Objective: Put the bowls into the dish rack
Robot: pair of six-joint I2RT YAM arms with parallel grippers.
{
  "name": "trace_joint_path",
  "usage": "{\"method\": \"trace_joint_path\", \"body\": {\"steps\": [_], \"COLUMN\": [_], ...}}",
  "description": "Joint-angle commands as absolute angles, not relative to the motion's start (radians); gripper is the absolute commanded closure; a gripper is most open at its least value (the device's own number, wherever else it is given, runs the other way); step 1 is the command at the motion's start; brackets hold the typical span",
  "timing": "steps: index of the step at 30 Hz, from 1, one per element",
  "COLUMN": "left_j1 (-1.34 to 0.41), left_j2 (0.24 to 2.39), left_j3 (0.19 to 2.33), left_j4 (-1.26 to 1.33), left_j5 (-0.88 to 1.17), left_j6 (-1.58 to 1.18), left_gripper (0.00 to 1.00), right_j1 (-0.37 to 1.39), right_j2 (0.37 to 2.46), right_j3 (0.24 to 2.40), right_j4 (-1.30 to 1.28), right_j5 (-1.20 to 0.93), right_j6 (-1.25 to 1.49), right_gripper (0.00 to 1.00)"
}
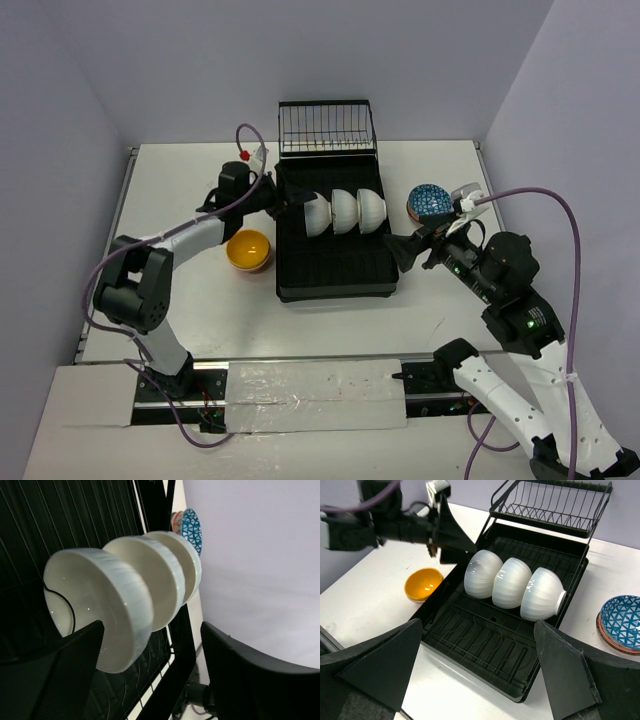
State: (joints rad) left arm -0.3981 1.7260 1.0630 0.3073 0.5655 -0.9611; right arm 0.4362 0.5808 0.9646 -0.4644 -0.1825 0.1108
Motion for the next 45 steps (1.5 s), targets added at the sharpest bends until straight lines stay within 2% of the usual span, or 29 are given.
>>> {"method": "trace_joint_path", "body": {"steps": [1, 2, 5, 10, 17, 28, 33, 45], "left_j1": [-0.402, -0.402, -0.403, -0.403, -0.402, -0.402, -0.403, -0.413], "left_j2": [1.631, 1.611, 1.563, 1.487, 1.401, 1.247, 1.235, 1.321], "left_j3": [1.172, 1.187, 1.247, 1.339, 1.333, 1.151, 1.088, 1.034], "left_j4": [0.090, 0.057, -0.079, -0.355, -0.586, -0.641, -0.638, -0.571], "left_j5": [0.474, 0.462, 0.408, 0.255, 0.011, -0.126, -0.118, -0.040], "left_j6": [-0.824, -0.796, -0.741, -0.611, -0.439, -0.423, -0.417, -0.443], "left_gripper": [0.15, 0.09, 0.04, 0.02, 0.02, 0.03, 0.04, 0.17], "right_j1": [0.443, 0.443, 0.443, 0.445, 0.443, 0.442, 0.439, 0.437], "right_j2": [0.569, 0.566, 0.558, 0.543, 0.512, 0.685, 0.742, 0.755], "right_j3": [0.980, 0.979, 0.977, 0.963, 0.897, 0.960, 0.977, 0.966], "right_j4": [-0.436, -0.436, -0.439, -0.430, -0.378, -0.523, -0.549, -0.546], "right_j5": [-0.169, -0.169, -0.160, -0.138, -0.055, 0.270, 0.304, 0.273], "right_j6": [0.107, 0.106, 0.101, 0.117, 0.198, 0.371, 0.414, 0.446], "right_gripper": [0.00, 0.00, 0.00, 0.00, 0.00, 0.00, 0.00, 0.01]}}
